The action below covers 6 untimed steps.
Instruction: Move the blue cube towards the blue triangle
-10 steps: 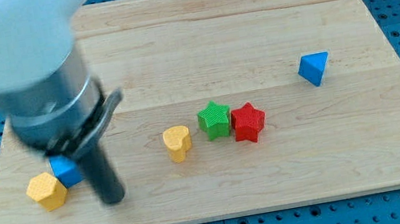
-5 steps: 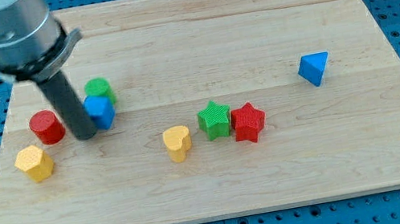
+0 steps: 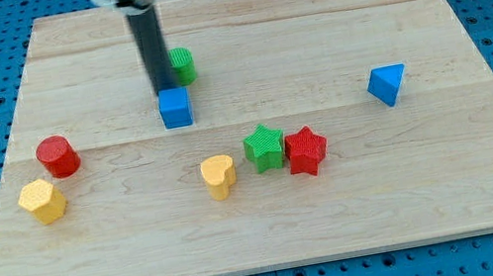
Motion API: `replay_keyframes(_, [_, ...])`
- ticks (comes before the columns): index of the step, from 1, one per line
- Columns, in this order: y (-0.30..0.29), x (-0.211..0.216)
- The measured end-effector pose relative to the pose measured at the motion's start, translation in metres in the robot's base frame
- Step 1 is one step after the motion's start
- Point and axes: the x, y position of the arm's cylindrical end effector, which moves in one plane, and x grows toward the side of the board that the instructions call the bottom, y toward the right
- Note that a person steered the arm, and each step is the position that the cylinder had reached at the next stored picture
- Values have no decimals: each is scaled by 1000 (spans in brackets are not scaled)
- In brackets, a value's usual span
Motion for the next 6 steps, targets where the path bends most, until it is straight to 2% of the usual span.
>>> replay_keyframes(1, [-40, 10])
replay_keyframes(2, [18, 36])
replay_keyframes(3, [162, 50])
replay_keyframes(4, [211, 50])
replay_keyframes(5, [198, 36])
replay_keyframes(6, [221, 14])
